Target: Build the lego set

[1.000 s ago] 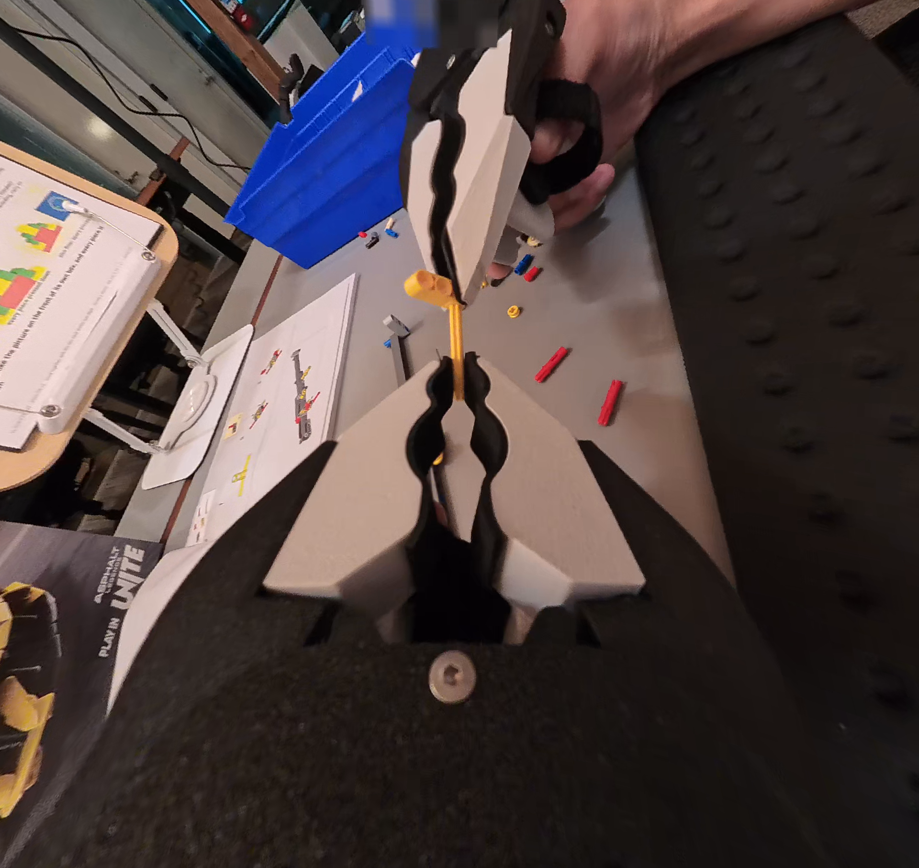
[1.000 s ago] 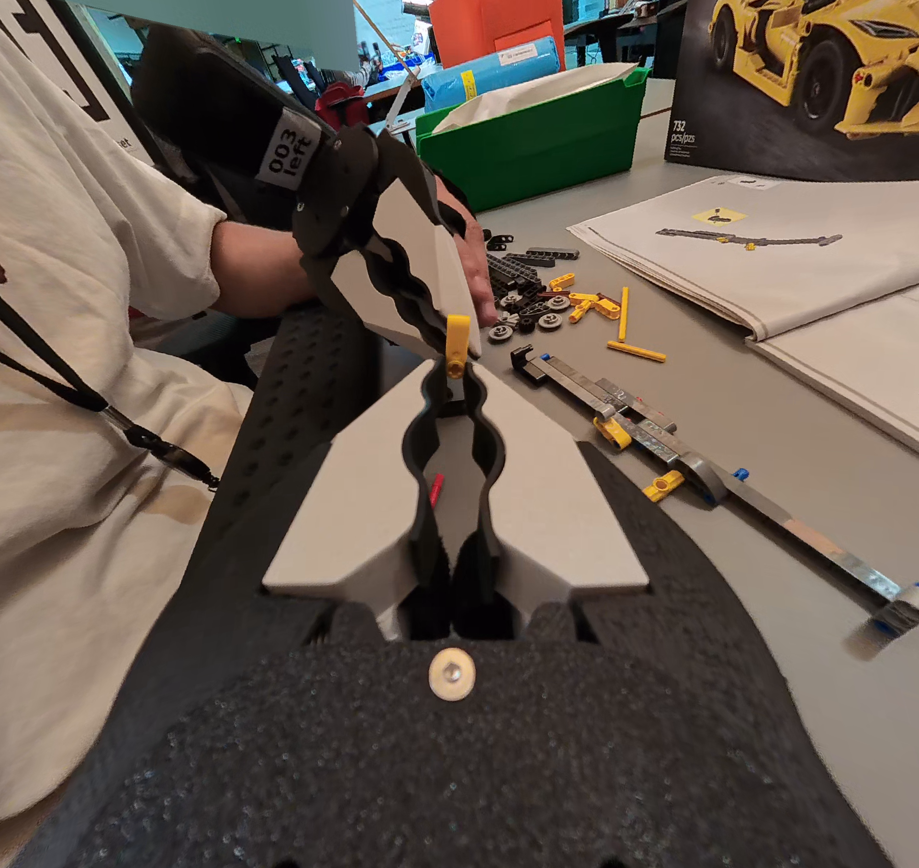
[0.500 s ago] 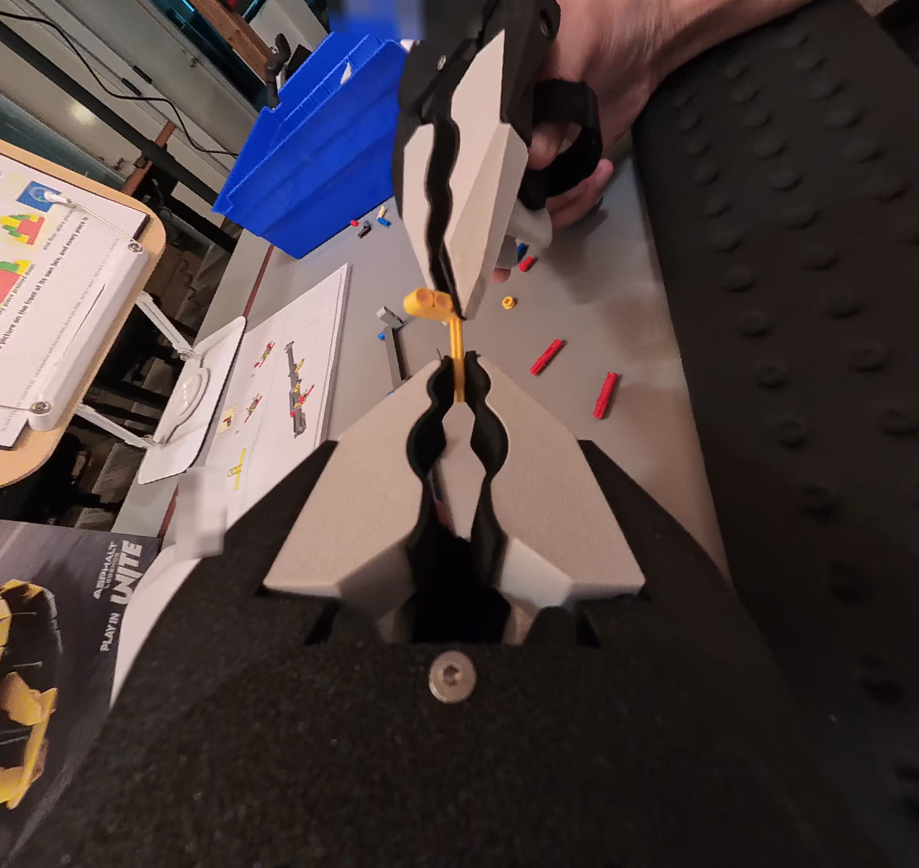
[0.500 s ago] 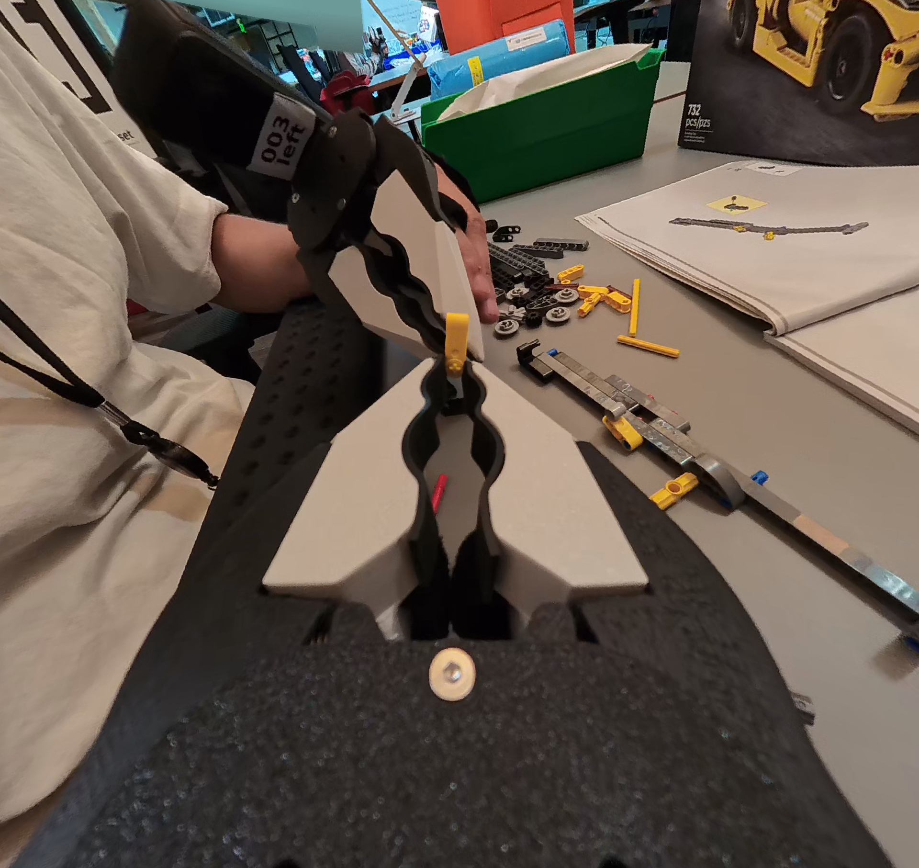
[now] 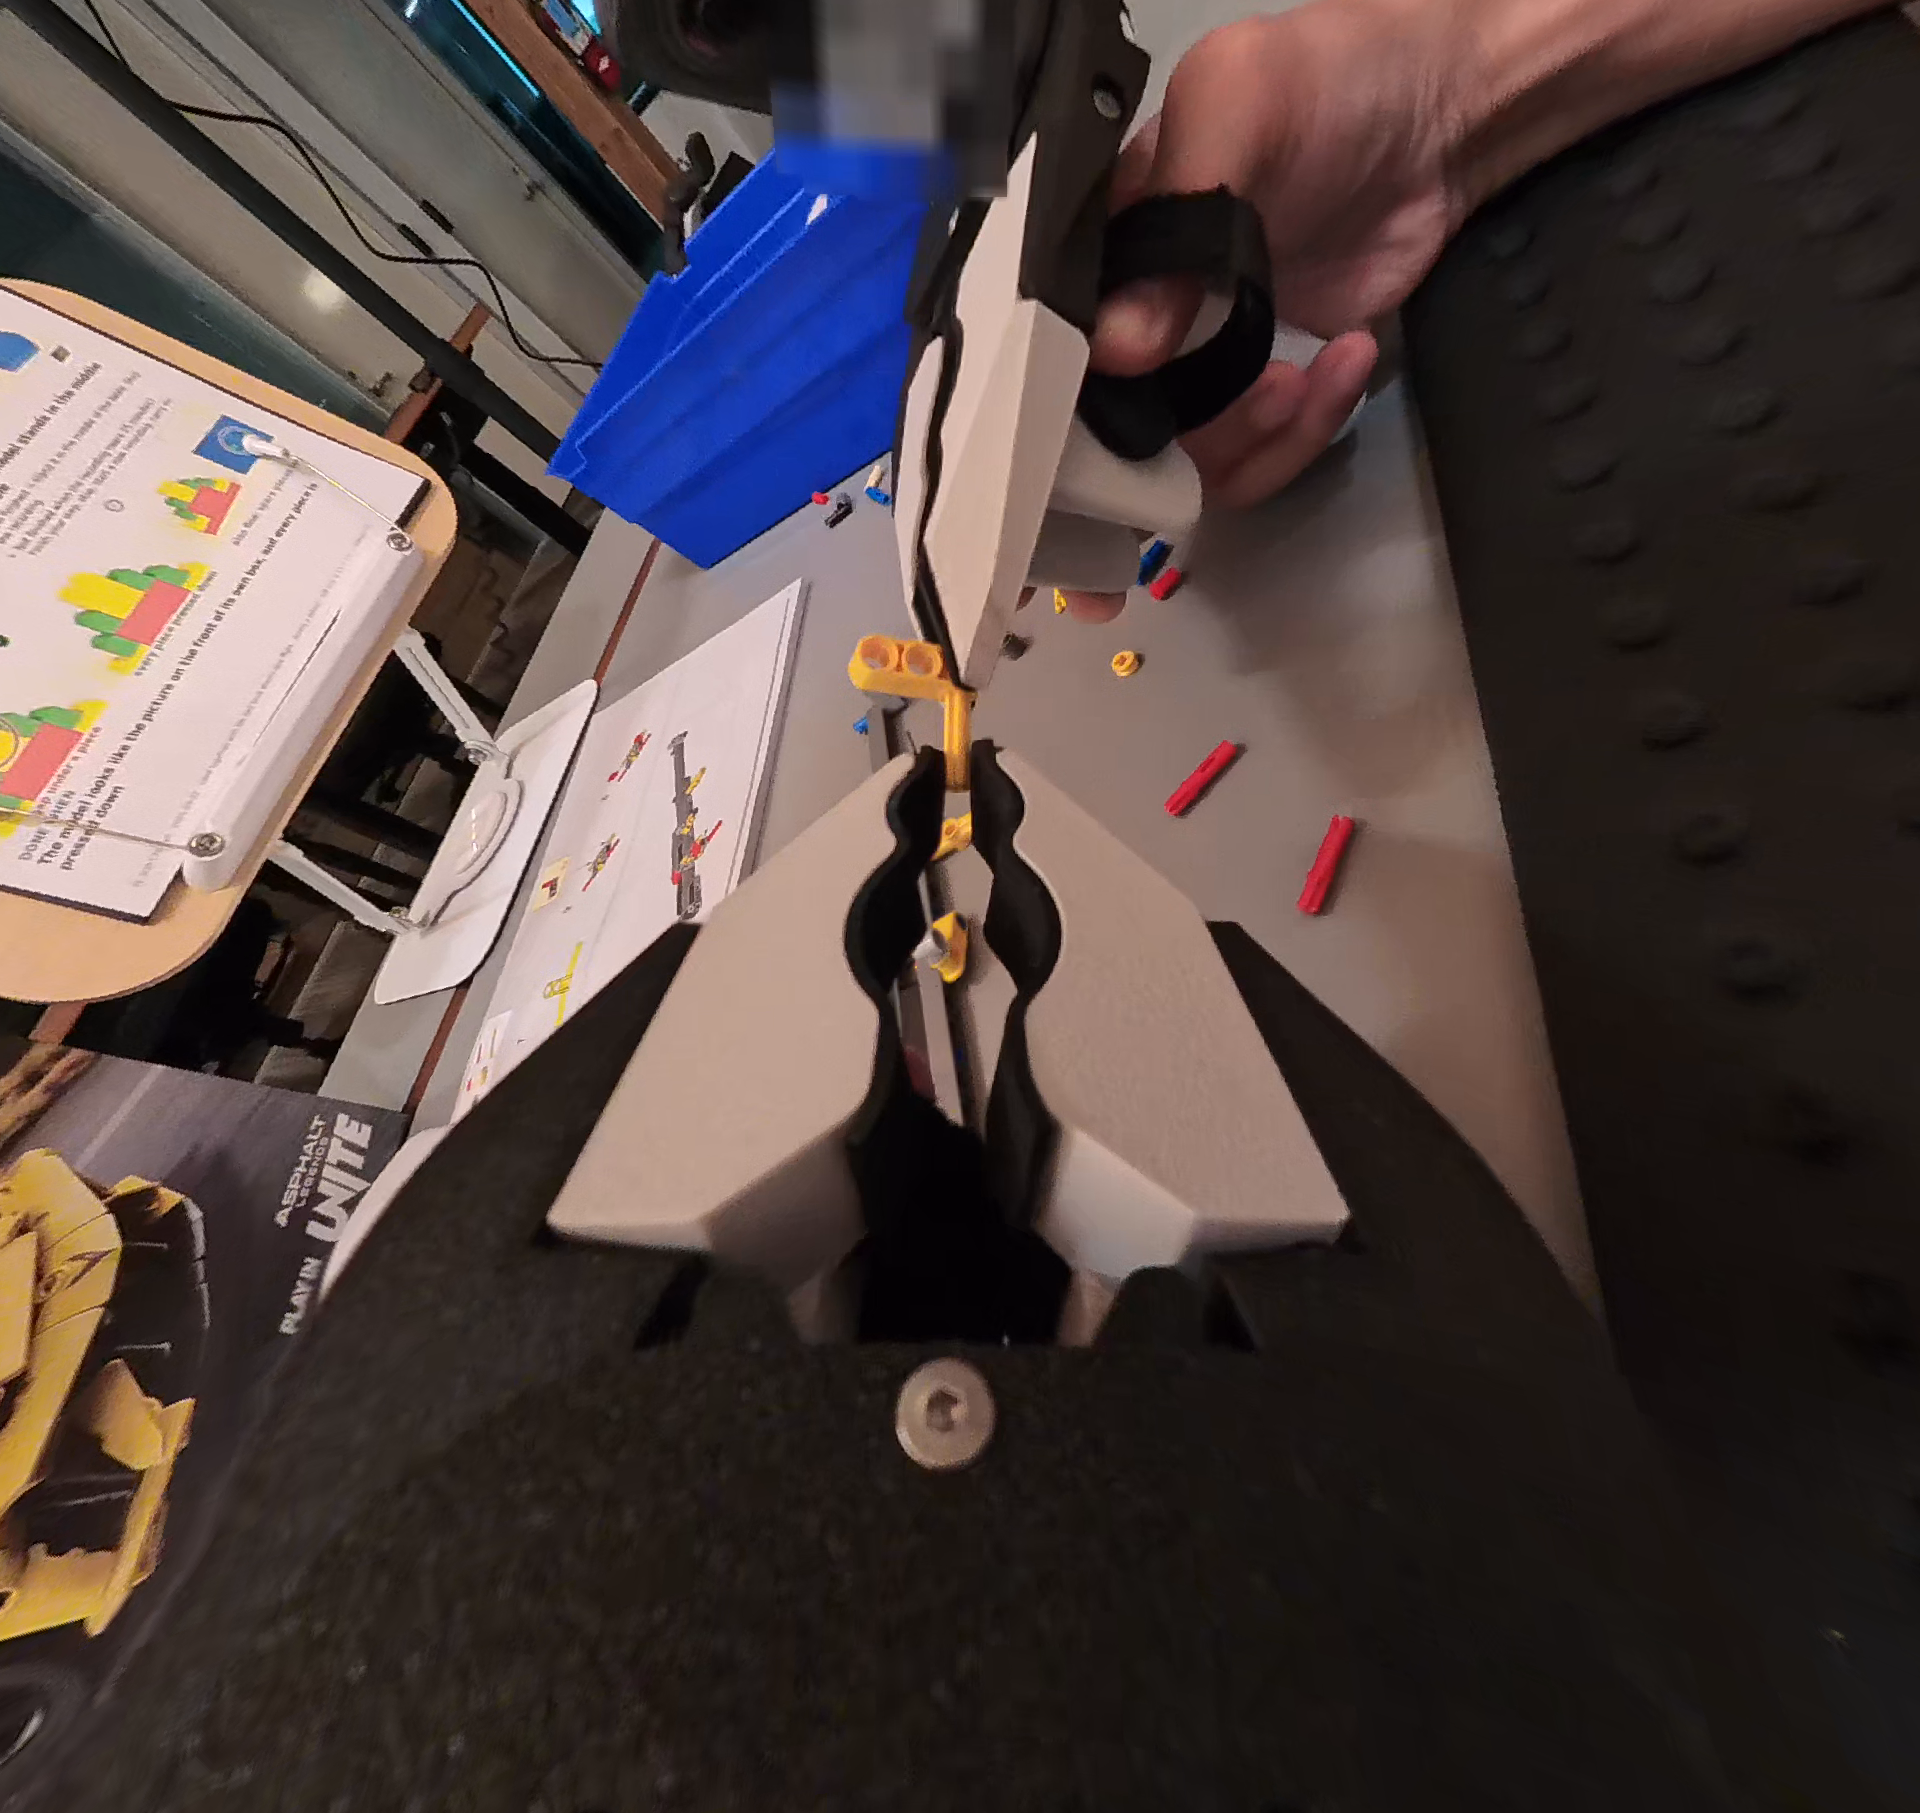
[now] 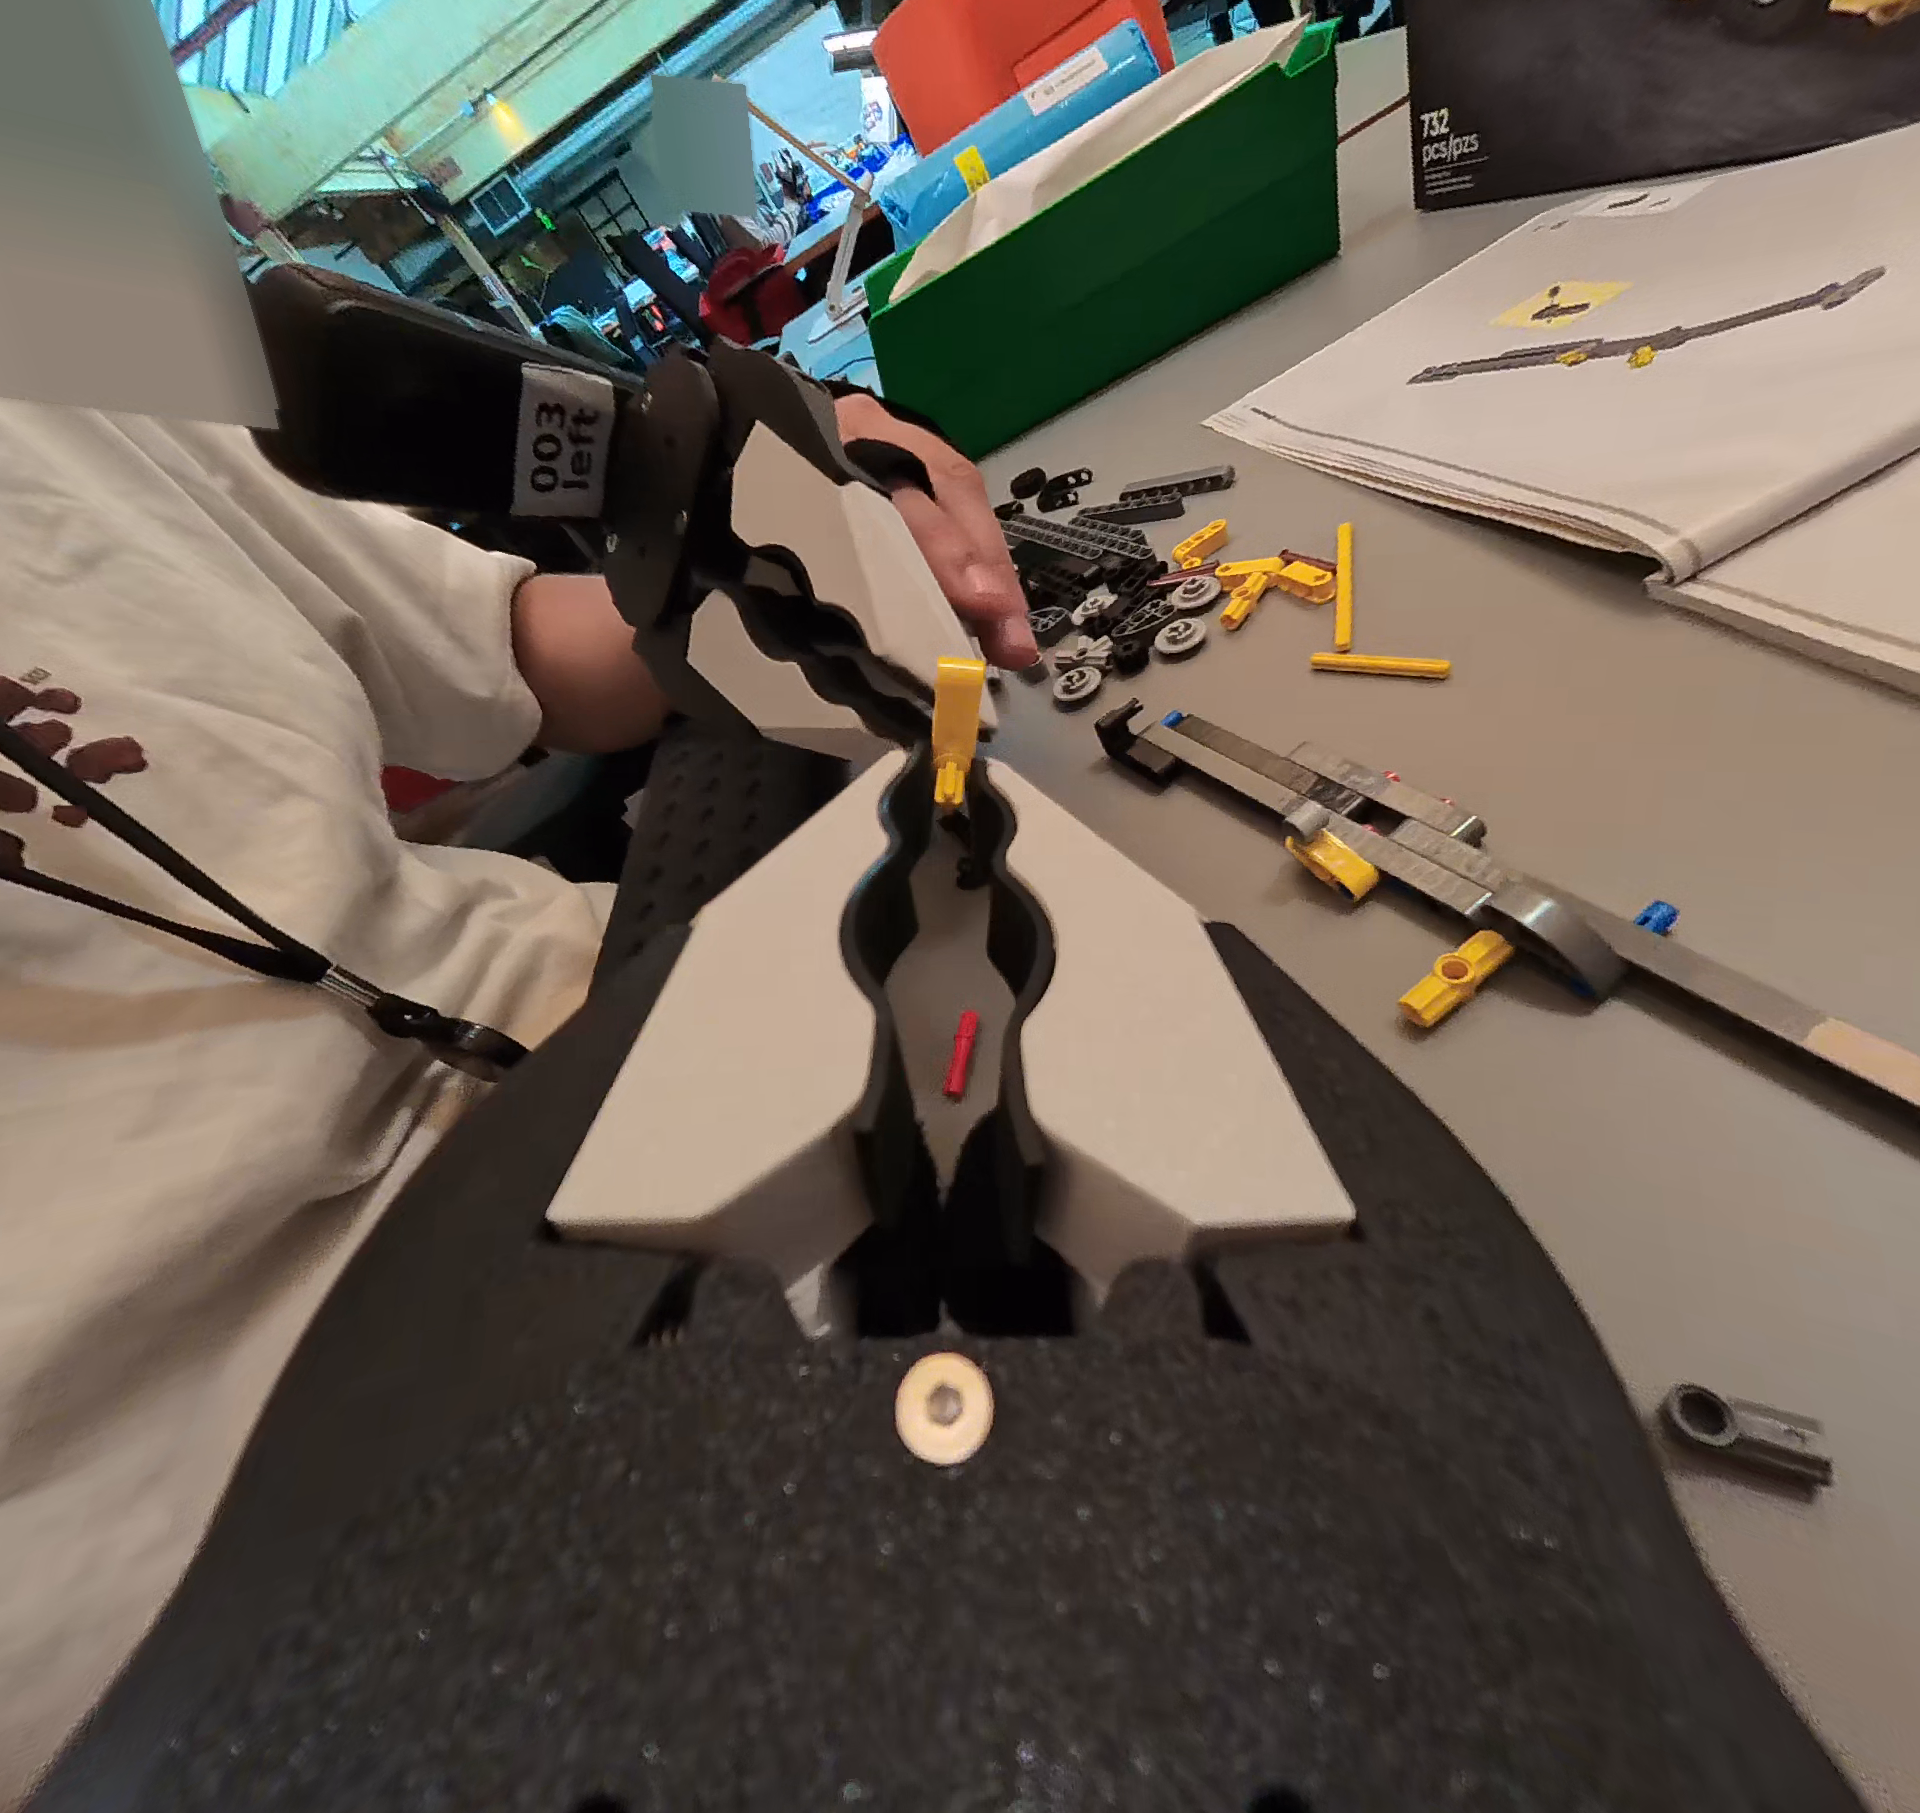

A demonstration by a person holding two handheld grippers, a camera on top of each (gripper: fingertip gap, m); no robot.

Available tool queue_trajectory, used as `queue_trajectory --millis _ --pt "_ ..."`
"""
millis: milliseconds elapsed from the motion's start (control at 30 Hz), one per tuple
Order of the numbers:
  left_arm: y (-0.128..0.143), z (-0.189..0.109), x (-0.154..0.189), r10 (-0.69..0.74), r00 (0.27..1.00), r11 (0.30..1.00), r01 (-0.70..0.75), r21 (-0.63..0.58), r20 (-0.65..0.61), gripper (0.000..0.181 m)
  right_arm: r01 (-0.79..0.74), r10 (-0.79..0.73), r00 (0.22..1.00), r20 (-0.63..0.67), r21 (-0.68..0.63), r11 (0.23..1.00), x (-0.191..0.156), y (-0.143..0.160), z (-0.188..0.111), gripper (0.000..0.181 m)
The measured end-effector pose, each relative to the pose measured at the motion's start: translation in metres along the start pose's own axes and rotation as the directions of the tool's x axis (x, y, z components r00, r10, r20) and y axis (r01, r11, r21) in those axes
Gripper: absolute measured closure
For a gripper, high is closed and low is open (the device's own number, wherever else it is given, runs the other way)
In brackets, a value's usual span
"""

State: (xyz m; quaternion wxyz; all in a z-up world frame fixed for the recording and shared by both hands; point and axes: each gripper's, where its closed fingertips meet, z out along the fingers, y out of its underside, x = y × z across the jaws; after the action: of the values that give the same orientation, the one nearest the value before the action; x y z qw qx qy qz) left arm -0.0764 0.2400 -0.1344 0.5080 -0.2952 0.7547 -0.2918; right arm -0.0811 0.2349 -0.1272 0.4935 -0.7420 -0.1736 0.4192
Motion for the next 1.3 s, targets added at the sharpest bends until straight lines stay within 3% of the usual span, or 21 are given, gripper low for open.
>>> queue_trajectory --millis 100,433,533,600,633,700,767,833,900,967,1100,1200,1300 --pt "0.003 0.002 0.000 0.047 0.999 0.999 -0.046 -0.022 0.018 0.178 -0.034 0.034 0.999 -0.002 -0.006 0.999 0.002 0.001 0.001 0.175" --pt "0.001 0.002 0.002 0.001 1.000 1.000 -0.002 -0.023 -0.017 0.179 -0.076 0.076 0.997 0.026 -0.010 0.997 0.001 0.001 -0.001 0.175" --pt "0.000 0.003 -0.006 -0.118 0.992 0.993 0.118 -0.002 -0.041 0.178 -0.065 0.064 0.998 0.022 0.041 0.997 0.004 -0.007 -0.001 0.174" --pt "0.002 0.001 -0.018 -0.285 0.957 0.958 0.287 0.016 -0.054 0.178 0.023 -0.015 0.998 -0.061 0.123 0.992 0.012 -0.022 -0.008 0.144" --pt "0.007 0.001 -0.025 -0.367 0.928 0.930 0.368 0.011 -0.061 0.178 0.098 -0.080 0.989 -0.125 0.147 0.984 0.016 -0.028 -0.013 0.143" --pt "0.017 0.001 -0.034 -0.481 0.875 0.877 0.481 -0.004 -0.058 0.178 0.296 -0.261 0.914 -0.312 0.069 0.953 0.027 -0.027 -0.016 0.142" --pt "0.022 0.000 -0.040 -0.574 0.817 0.818 0.575 0.000 -0.059 0.178 0.418 -0.422 0.782 -0.460 -0.117 0.901 0.040 -0.016 -0.008 0.130" --pt "0.025 0.001 -0.044 -0.641 0.766 0.767 0.642 0.001 -0.051 0.178 0.469 -0.532 0.644 -0.550 -0.265 0.843 0.047 -0.011 0.003 0.123" --pt "0.024 0.002 -0.043 -0.662 0.747 0.748 0.663 -0.004 -0.059 0.178 0.530 -0.618 0.457 -0.640 -0.362 0.767 0.052 -0.018 0.006 0.126" --pt "0.026 0.004 -0.040 -0.667 0.743 0.745 0.666 -0.026 -0.055 0.178 0.556 -0.673 0.347 -0.653 -0.434 0.708 0.053 -0.022 0.012 0.125" --pt "0.023 0.006 -0.038 -0.705 0.708 0.710 0.704 -0.028 -0.044 0.178 0.583 -0.642 0.319 -0.697 -0.389 0.713 0.047 -0.037 0.013 0.119" --pt "0.013 0.006 -0.038 -0.765 0.639 0.640 0.768 0.016 -0.078 0.178 0.570 -0.637 0.333 -0.695 -0.390 0.723 0.049 -0.033 0.016 0.119" --pt "0.008 0.006 -0.038 -0.782 0.617 0.618 0.786 0.024 -0.088 0.178 0.585 -0.628 0.302 -0.717 -0.381 0.716 0.047 -0.040 0.011 0.130"
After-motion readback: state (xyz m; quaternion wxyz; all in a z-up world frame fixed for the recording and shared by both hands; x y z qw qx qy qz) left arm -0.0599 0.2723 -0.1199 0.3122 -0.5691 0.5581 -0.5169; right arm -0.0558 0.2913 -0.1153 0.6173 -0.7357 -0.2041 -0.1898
